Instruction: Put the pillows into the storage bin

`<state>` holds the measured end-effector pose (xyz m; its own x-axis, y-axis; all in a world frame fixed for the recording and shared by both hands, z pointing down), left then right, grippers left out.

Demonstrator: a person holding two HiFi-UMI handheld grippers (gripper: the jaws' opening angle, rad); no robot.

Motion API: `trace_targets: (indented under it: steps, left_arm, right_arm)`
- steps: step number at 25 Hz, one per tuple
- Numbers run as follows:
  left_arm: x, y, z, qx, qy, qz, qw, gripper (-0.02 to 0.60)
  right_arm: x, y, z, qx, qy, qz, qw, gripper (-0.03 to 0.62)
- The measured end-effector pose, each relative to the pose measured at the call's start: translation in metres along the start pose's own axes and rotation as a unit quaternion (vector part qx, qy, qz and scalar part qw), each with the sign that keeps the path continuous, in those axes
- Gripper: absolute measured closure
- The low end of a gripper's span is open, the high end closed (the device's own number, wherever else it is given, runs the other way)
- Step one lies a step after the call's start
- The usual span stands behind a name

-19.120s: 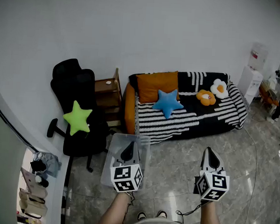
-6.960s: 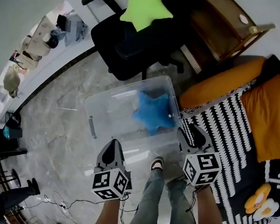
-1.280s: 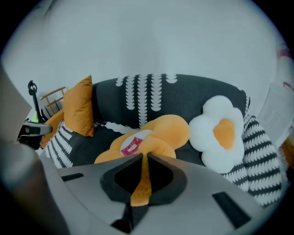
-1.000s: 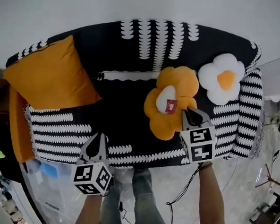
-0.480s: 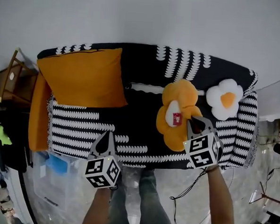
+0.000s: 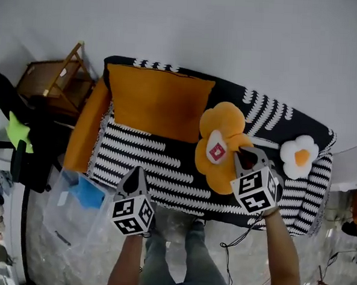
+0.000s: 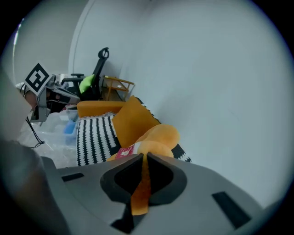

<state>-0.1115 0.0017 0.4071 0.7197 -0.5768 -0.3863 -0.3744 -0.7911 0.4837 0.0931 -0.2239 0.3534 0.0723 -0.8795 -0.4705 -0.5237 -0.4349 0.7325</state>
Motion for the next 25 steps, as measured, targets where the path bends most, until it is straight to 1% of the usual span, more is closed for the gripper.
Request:
trace_targets:
  steps: [3,6,9,11,13,16,19,21,25]
  left_arm:
    - [-0.044,-0.031,0.016,0.029,-0.027,0.043,0.9983,0.575]
    - [-0.092,-0.066,0.031,0.057,-0.052,0.088,0.9931,0.575]
    - [-0.142,-0.104,0.044,0.083,-0.075,0.13,0.9851,0.575]
    - [-0.174,-0.131,0.047,0.102,-0.092,0.162,0.9773,0.575]
    - [-0.205,-0.159,0.045,0.121,-0.109,0.196,0.9671,0.575]
    - [-0.251,-0.206,0.039,0.143,-0.134,0.246,0.9493,0.575]
    - [-0.295,-0.251,0.031,0.158,-0.156,0.286,0.932,0.575]
    - [-0.321,-0.278,0.024,0.165,-0.17,0.312,0.9201,0.575]
    - [-0.366,-0.328,0.007,0.179,-0.194,0.36,0.8949,0.575]
  right_arm:
    - [-0.021,0.006,0.056,0.031,-0.041,0.023,0.998,0.576]
    - [-0.052,0.013,0.118,0.066,-0.081,0.051,0.993,0.576]
    - [-0.092,0.018,0.181,0.102,-0.112,0.079,0.985,0.576]
    - [-0.123,0.022,0.22,0.126,-0.135,0.102,0.978,0.576]
    - [-0.157,0.026,0.258,0.15,-0.163,0.126,0.967,0.576]
    - [-0.212,0.03,0.311,0.181,-0.204,0.164,0.948,0.576]
    - [-0.268,0.028,0.359,0.205,-0.232,0.195,0.93,0.576]
    - [-0.306,0.026,0.385,0.219,-0.249,0.215,0.919,0.576]
    - [-0.386,0.025,0.428,0.242,-0.287,0.257,0.891,0.576]
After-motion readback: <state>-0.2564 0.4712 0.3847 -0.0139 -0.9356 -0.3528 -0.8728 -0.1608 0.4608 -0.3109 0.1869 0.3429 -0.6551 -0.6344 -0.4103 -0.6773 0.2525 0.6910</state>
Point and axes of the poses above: the fingertips, and each gripper's own axes: y forward along the fingers, x to its right, z out of its top, the point moved 5 cm from there along -y, backward along the fingers, and after that the axes turned 8 degrees about -y, right-handed, at the moved point
